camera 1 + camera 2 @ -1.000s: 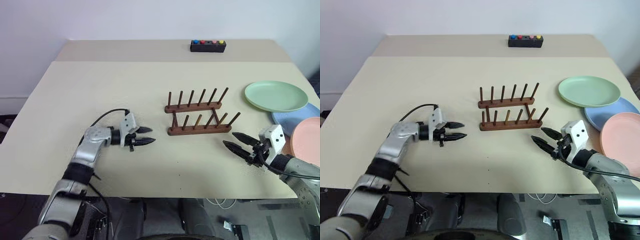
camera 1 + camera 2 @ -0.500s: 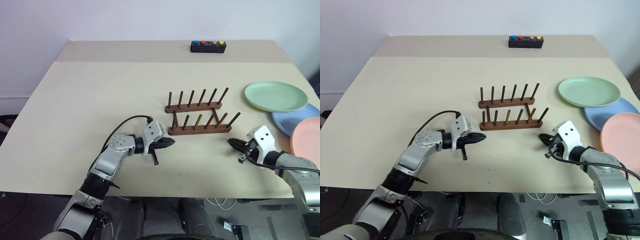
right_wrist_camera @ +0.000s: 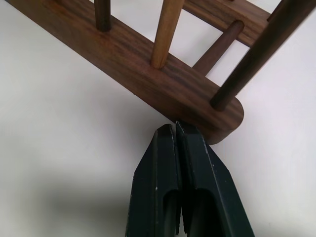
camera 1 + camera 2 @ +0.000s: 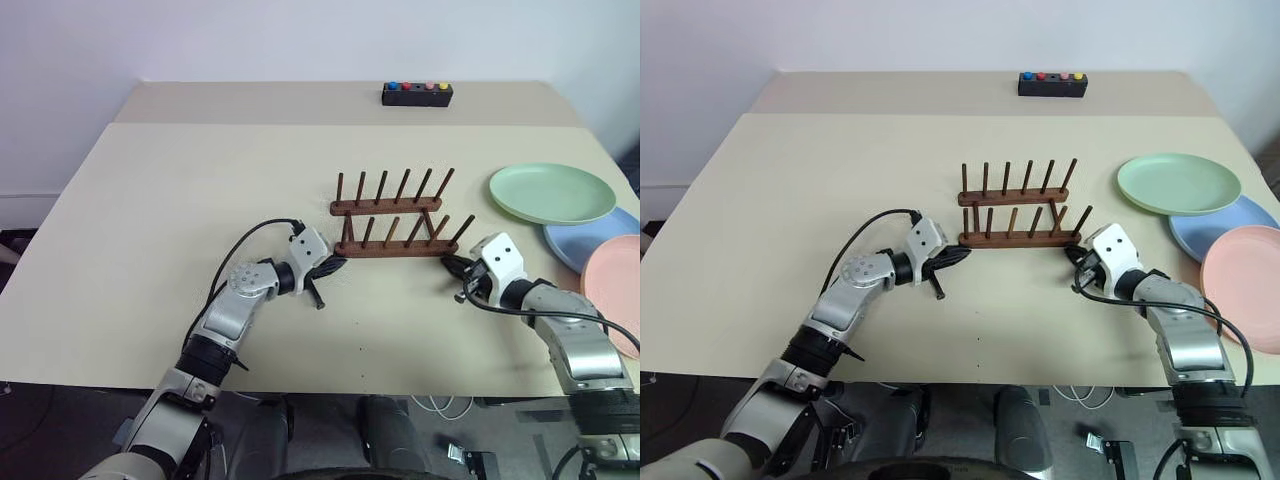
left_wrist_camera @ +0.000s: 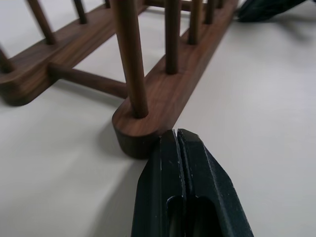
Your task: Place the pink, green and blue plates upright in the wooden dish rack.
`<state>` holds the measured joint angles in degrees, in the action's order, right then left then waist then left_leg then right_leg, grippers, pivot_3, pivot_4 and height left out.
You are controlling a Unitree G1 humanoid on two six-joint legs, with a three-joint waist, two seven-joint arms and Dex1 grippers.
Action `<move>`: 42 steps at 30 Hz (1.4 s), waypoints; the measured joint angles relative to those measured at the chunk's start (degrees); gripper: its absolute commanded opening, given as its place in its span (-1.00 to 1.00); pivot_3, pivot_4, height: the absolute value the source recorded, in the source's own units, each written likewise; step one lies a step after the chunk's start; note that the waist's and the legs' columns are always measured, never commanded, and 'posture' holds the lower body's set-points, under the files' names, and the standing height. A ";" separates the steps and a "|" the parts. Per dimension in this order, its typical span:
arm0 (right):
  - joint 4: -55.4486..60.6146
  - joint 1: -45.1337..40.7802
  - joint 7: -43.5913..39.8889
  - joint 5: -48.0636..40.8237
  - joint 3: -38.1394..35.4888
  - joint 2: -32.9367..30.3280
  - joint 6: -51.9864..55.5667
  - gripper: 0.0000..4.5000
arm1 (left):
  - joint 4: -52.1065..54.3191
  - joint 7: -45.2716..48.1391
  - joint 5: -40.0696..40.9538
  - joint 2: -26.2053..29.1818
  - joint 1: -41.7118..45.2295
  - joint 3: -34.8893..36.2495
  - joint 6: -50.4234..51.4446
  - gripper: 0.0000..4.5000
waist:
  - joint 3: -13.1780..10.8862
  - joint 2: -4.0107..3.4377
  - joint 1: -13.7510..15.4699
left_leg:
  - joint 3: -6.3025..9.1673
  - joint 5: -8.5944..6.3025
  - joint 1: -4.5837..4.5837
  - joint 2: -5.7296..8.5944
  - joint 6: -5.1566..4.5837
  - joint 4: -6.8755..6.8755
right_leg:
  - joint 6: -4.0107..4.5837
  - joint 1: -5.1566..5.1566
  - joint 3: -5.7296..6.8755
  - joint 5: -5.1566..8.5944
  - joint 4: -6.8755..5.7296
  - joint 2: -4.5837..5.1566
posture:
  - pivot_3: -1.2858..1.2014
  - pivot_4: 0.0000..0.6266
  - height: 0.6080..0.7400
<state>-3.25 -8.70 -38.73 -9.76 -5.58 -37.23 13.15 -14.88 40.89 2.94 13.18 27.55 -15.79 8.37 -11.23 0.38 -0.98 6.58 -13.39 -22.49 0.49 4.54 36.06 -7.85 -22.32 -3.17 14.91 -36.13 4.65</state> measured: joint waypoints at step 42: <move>28.78 26.29 5.78 -7.19 -32.73 -7.57 23.15 0.99 | 10.83 12.79 7.51 -0.22 -6.62 -3.30 5.73 -1.00 | 0.07 -0.13 1.80 | -0.01 -0.01 -0.56 0.06 -0.01 0.15 | 0.23 -0.33 0.02 0.15 0.15 0.07 | 0.03 -0.52 0.91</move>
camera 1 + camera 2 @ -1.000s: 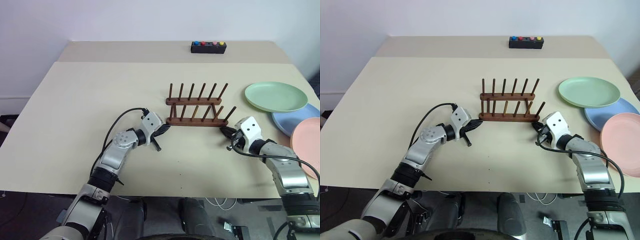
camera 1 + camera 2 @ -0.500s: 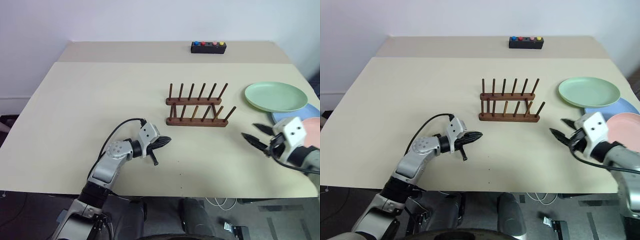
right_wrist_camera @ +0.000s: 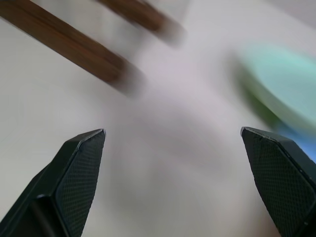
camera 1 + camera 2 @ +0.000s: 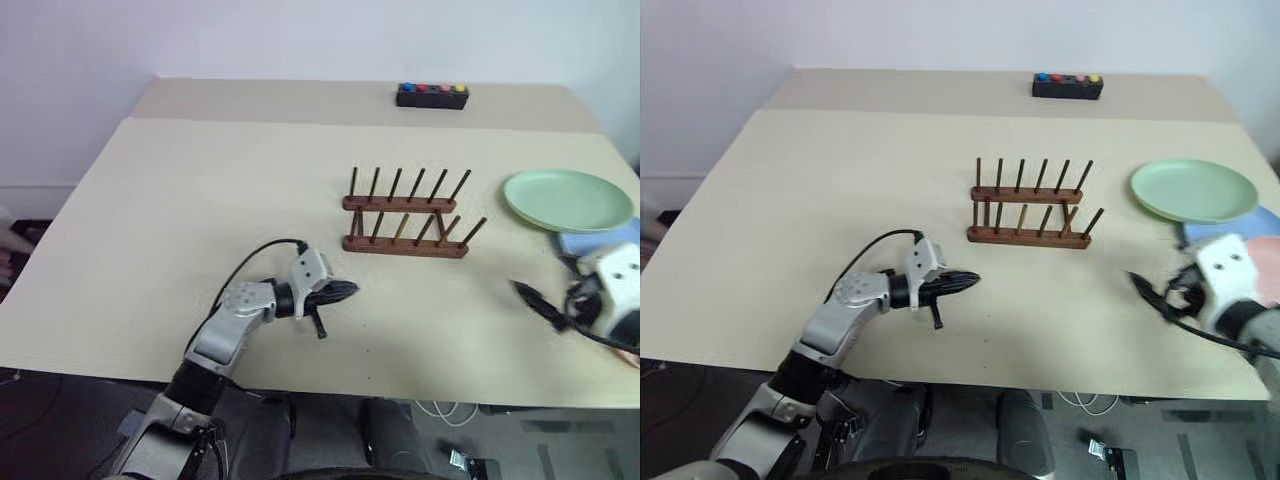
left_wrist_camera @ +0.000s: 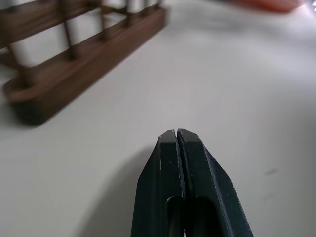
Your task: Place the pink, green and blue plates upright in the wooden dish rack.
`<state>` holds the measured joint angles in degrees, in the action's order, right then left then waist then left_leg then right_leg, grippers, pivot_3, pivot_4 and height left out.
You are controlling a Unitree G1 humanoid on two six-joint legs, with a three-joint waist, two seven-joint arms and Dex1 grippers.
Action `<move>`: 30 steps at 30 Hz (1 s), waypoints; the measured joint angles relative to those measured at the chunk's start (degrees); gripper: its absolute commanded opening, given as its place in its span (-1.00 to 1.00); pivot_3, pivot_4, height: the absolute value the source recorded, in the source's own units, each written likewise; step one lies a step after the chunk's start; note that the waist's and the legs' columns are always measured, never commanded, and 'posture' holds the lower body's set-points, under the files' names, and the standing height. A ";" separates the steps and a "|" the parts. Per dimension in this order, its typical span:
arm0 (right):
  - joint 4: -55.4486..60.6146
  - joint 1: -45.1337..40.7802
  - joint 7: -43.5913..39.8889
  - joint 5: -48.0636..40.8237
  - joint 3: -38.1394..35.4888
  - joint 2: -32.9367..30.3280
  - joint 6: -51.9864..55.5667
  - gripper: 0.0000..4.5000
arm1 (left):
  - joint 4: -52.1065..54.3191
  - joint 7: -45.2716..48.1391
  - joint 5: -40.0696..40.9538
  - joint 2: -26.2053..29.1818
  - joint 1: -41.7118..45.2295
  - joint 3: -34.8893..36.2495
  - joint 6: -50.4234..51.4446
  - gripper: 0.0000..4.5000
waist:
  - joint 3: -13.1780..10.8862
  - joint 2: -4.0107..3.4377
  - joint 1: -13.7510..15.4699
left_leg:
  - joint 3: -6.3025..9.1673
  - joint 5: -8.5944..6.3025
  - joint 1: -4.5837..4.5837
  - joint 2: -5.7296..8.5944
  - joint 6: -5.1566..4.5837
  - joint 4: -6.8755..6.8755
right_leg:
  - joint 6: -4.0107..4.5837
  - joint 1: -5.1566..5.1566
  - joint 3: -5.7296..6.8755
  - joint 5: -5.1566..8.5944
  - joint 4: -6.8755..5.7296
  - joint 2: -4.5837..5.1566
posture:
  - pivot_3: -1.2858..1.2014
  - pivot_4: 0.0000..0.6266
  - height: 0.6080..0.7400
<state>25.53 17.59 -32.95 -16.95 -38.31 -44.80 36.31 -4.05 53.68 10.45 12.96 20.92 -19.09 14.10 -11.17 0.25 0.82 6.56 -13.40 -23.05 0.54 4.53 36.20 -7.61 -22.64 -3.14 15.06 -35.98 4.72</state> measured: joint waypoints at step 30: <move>-3.48 -7.51 8.90 0.43 3.69 2.67 15.92 0.99 | 0.36 3.20 5.73 -1.03 4.21 2.78 -0.63 -1.00 | 0.03 -0.03 -1.48 | -0.01 0.01 0.03 -0.06 -0.01 -0.06 | 0.01 -0.03 -0.01 -0.02 -0.06 -0.04 | 0.03 -0.52 0.91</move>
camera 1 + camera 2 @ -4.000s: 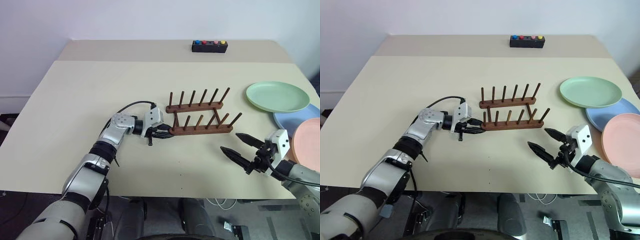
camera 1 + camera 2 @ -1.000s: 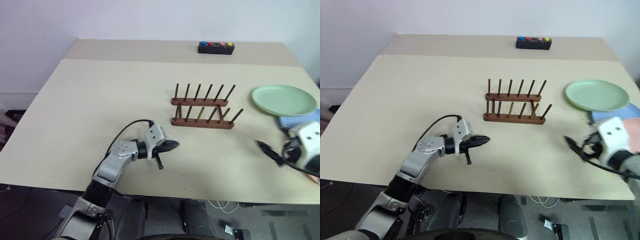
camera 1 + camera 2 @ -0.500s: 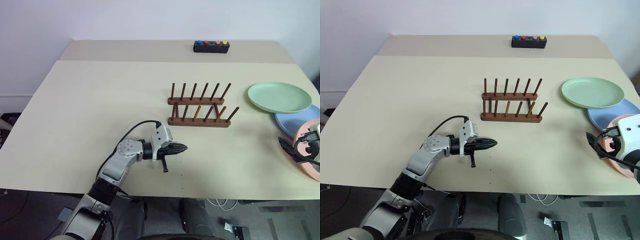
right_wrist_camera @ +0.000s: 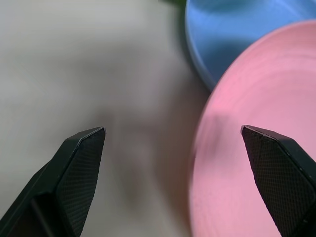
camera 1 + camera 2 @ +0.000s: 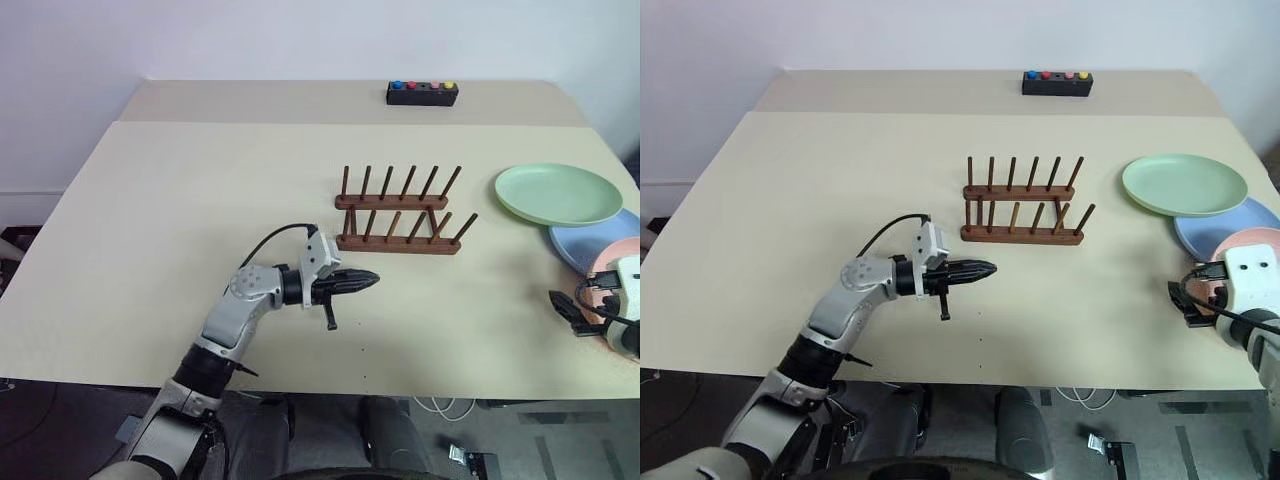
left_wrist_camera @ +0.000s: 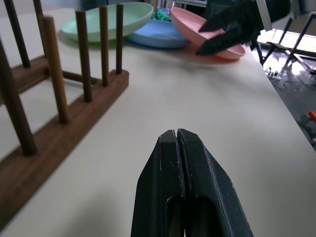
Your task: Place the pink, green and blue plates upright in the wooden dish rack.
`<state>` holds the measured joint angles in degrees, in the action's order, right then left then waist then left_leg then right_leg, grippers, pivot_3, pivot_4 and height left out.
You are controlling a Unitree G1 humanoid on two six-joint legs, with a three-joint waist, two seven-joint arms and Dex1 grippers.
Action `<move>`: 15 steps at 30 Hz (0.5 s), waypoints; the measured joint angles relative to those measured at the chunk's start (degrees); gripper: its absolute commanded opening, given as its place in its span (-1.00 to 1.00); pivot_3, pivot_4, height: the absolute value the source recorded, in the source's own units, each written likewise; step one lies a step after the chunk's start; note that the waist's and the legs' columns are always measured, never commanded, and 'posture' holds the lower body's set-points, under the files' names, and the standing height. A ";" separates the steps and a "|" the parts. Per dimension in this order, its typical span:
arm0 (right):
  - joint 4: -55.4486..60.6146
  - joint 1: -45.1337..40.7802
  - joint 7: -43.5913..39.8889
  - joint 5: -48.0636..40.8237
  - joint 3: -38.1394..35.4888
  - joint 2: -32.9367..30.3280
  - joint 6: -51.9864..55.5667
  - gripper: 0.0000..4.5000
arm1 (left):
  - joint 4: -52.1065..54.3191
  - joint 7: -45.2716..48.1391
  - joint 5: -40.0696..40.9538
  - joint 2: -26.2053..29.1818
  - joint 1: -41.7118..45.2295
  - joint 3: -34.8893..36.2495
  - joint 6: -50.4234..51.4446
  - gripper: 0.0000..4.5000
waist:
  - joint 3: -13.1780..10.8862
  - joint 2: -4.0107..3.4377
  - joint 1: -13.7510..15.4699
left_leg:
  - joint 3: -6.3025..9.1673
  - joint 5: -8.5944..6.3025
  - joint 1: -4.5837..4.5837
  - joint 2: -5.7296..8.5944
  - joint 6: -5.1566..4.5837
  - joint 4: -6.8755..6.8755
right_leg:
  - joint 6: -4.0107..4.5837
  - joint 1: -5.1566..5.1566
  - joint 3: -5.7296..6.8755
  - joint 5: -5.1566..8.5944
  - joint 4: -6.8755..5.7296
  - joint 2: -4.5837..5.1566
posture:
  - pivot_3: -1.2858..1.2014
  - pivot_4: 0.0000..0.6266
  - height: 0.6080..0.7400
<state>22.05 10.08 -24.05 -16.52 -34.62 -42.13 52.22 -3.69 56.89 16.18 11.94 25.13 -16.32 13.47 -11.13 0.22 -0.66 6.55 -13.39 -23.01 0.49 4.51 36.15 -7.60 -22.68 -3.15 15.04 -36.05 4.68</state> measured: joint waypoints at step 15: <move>-1.98 -1.70 2.20 1.22 1.43 0.33 -0.57 -0.97 | 0.02 0.31 1.96 -0.64 1.12 0.64 1.51 -1.00 | 0.00 0.03 -0.08 | 0.00 0.00 0.02 0.00 0.00 0.01 | -0.01 0.02 0.00 -0.01 -0.01 -0.01 | 0.03 -0.52 0.91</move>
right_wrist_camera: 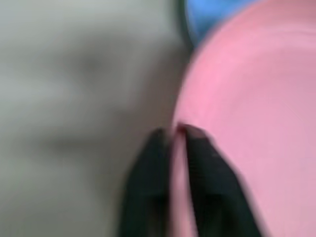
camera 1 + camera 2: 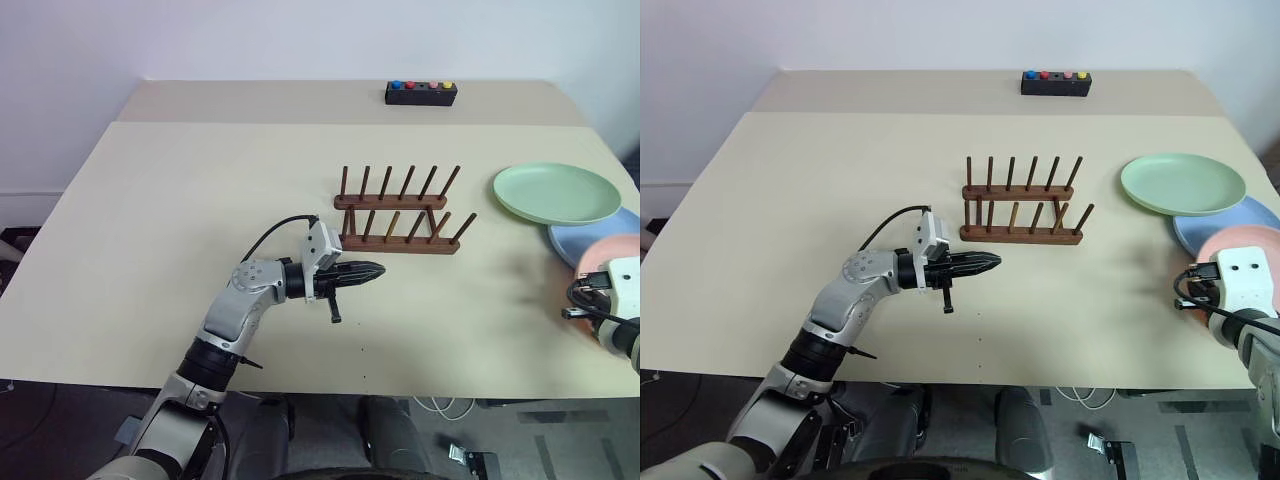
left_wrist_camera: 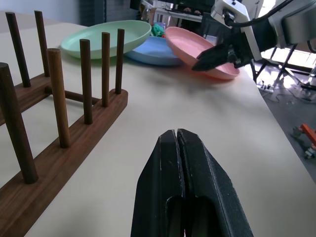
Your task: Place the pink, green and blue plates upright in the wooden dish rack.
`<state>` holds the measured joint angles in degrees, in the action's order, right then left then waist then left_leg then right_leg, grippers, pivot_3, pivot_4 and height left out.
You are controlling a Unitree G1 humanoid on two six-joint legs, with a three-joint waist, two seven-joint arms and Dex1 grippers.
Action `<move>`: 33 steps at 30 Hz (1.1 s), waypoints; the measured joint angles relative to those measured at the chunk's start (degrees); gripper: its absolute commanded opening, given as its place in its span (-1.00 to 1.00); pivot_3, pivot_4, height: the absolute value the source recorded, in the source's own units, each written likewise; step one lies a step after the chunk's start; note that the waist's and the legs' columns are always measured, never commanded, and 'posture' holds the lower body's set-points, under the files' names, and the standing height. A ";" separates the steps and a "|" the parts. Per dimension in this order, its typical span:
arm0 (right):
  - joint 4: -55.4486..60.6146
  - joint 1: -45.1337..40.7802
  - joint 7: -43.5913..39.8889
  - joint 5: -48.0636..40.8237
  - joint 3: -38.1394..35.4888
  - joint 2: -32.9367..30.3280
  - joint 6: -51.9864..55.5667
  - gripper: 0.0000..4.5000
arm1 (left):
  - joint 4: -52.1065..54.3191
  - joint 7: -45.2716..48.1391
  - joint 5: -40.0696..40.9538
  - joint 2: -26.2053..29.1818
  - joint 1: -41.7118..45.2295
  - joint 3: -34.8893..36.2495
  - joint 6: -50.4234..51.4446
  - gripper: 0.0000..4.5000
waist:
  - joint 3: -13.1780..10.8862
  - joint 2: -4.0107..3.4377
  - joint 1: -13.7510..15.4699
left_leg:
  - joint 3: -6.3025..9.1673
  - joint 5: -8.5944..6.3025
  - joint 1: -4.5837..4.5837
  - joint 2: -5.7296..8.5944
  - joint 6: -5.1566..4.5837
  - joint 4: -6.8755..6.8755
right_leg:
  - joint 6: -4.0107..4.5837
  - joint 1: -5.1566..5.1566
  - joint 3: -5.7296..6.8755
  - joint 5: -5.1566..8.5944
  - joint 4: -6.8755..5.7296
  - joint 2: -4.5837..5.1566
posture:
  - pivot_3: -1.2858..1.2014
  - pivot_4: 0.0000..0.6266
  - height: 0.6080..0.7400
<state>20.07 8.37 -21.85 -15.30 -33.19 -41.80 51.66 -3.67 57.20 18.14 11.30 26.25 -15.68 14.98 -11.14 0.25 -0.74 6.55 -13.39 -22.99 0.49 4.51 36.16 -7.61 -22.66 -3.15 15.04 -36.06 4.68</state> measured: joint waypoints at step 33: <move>2.62 -24.24 -5.18 0.14 6.40 -3.04 -30.66 -0.97 | -0.10 -1.97 -0.68 0.76 -1.53 -0.43 -0.45 -1.00 | -0.03 -0.02 -0.02 | 0.02 0.00 -0.03 0.00 0.00 -0.03 | -0.23 -0.04 0.01 -0.11 -0.02 0.00 | 0.03 -0.52 0.91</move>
<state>22.69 -15.87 -27.03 -15.16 -26.79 -44.84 20.99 -3.77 55.24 17.45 12.06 24.72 -16.11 14.53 -11.17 0.24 -0.76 6.57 -13.39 -23.02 0.48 4.52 36.13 -7.84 -22.70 -3.14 14.92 -36.07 4.68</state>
